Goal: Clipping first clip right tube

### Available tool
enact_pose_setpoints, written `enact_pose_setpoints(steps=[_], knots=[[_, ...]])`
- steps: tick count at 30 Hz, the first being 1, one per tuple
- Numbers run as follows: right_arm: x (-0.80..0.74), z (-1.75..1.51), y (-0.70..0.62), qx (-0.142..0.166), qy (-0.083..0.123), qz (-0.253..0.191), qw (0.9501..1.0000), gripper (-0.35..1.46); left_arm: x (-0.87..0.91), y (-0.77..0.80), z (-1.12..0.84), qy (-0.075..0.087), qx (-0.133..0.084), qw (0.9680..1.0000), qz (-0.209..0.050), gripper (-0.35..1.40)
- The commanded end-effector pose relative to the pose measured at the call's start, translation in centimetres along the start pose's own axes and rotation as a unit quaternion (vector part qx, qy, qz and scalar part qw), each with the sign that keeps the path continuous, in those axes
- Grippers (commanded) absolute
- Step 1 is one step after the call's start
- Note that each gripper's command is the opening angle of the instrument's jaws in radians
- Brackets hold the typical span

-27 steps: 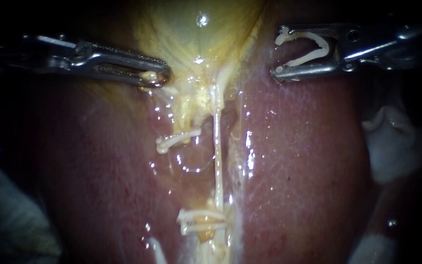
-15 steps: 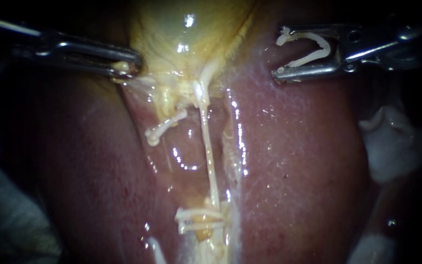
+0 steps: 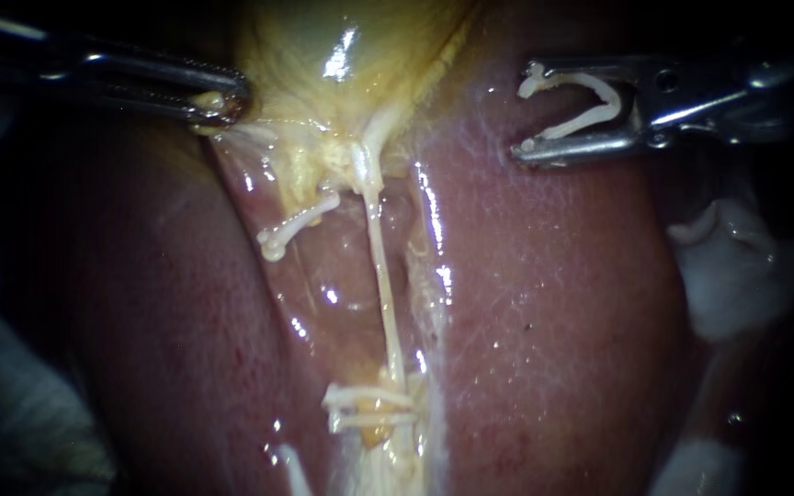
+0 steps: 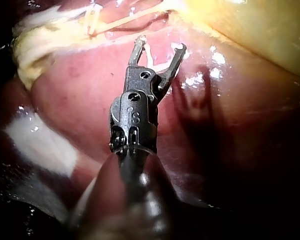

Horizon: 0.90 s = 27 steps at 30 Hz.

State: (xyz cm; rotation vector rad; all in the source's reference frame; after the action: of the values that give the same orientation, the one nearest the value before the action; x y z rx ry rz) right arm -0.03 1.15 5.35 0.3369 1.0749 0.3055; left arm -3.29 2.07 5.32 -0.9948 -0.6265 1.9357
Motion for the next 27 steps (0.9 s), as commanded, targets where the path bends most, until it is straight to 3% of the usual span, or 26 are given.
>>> enact_pose_setpoints(steps=[1, 9, 16, 21, 27], knots=[[-0.03, 0.03, -0.03, 0.004, -0.004, 0.007, 1.0000, 0.50, 0.00, 0.00, 0.00, 0.000, 0.000, 1.0000, 0.000, -0.35], [-0.33, 0.36, -0.32, 0.046, -0.019, 0.066, 0.9966, 0.48, 0.00, -0.02, 0.00, 0.000, 0.000, 1.0000, 0.000, -0.35], [-0.54, 0.72, -0.53, 0.080, -0.025, 0.125, 0.9886, 0.48, 0.00, -0.02, 0.00, 0.000, 0.000, 1.0000, 0.000, -0.35], [-0.66, 0.94, -0.63, 0.099, -0.032, 0.159, 0.9817, 0.48, 0.00, -0.02, 0.00, 0.000, 0.000, 1.0000, 0.000, -0.35], [-0.74, 1.17, -0.70, 0.114, -0.038, 0.169, 0.9782, 0.48, 0.00, -0.02, 0.00, 0.000, 0.000, 1.0000, 0.000, -0.35]])
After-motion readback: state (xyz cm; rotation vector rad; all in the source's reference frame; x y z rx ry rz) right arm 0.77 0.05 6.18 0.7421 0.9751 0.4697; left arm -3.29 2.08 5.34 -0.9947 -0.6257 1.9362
